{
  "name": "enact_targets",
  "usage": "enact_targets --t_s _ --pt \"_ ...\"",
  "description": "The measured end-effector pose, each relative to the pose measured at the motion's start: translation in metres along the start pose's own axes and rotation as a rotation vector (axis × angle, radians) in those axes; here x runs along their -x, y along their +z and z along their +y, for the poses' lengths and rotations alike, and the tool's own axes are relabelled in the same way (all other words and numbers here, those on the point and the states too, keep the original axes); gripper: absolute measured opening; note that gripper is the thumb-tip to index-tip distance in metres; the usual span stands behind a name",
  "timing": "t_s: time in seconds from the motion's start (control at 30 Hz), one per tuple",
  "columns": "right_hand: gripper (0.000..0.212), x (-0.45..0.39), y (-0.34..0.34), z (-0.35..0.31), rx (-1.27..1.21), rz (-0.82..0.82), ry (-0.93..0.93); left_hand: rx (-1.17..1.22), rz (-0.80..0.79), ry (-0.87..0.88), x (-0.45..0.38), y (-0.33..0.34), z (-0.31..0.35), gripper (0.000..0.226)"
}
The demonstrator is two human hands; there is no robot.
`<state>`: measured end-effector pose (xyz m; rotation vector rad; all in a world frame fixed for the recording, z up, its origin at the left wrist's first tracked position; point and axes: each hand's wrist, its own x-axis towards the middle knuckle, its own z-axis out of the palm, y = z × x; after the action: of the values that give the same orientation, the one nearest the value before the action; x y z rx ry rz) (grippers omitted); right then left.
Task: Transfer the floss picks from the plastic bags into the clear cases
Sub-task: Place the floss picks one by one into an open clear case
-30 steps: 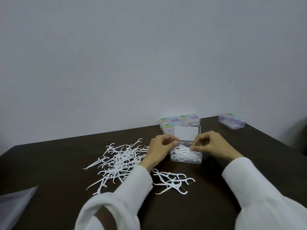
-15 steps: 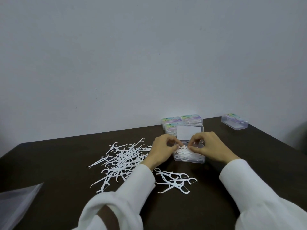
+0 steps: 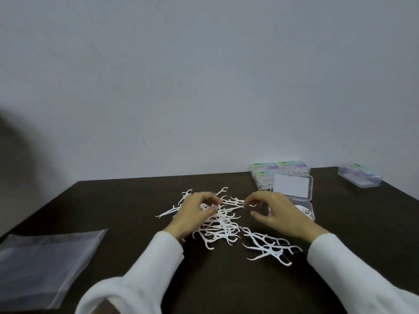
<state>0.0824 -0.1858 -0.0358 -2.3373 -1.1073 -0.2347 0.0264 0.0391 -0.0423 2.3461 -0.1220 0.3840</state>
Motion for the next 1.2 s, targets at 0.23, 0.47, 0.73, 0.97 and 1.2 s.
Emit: enact_targets --t_s 0.23,0.47,0.73,0.97,1.2 --pt "0.056 -0.045 0.035 -0.030 0.026 -0.280 0.029 -0.206 -0.177 -0.186 0.020 -0.053 -0.033 0.045" --pt "0.051 -0.074 0.057 -0.040 0.165 -0.322 0.020 -0.171 -0.166 -0.156 0.018 -0.051 -0.043 0.050" --pt "0.024 -0.068 0.051 -0.044 0.198 -0.087 -0.073 -0.179 -0.092 -0.097 0.015 -0.047 -0.049 0.029" --pt "0.017 -0.062 0.042 -0.038 0.005 -0.060 0.028 -0.154 -0.070 -0.092 0.017 -0.045 -0.045 0.023" --pt "0.018 -0.059 0.037 -0.031 -0.109 -0.031 0.068 -0.139 -0.011 -0.092 0.017 -0.043 -0.044 0.017"
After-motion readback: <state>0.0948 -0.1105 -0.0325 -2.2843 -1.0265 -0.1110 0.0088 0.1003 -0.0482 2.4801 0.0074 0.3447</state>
